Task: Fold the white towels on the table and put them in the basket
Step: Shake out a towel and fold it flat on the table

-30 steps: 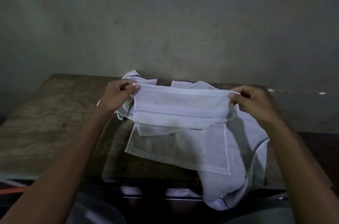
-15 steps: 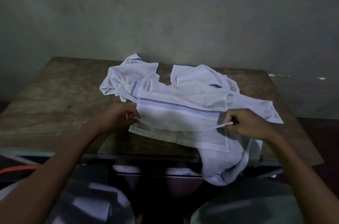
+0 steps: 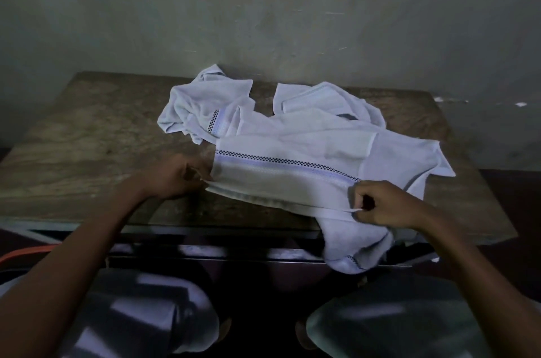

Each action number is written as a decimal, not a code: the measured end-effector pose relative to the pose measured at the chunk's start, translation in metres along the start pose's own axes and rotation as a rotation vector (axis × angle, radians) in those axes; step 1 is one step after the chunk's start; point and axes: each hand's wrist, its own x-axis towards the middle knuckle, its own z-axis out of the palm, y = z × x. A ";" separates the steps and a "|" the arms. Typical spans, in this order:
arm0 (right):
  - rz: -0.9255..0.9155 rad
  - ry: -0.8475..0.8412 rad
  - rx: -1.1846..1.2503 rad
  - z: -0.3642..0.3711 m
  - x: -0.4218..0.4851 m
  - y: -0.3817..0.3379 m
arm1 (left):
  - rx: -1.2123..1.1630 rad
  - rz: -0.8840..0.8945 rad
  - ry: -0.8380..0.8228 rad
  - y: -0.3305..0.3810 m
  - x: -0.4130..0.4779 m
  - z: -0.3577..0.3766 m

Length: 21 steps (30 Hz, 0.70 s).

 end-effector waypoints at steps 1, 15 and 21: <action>-0.010 -0.024 -0.034 0.003 0.001 0.001 | 0.010 -0.012 -0.028 -0.002 0.000 0.000; 0.019 -0.127 -0.068 -0.006 0.002 0.006 | 0.197 0.210 0.076 -0.008 0.002 0.012; 0.068 -0.019 0.037 -0.033 -0.002 -0.003 | 0.209 0.245 0.146 -0.005 0.005 0.014</action>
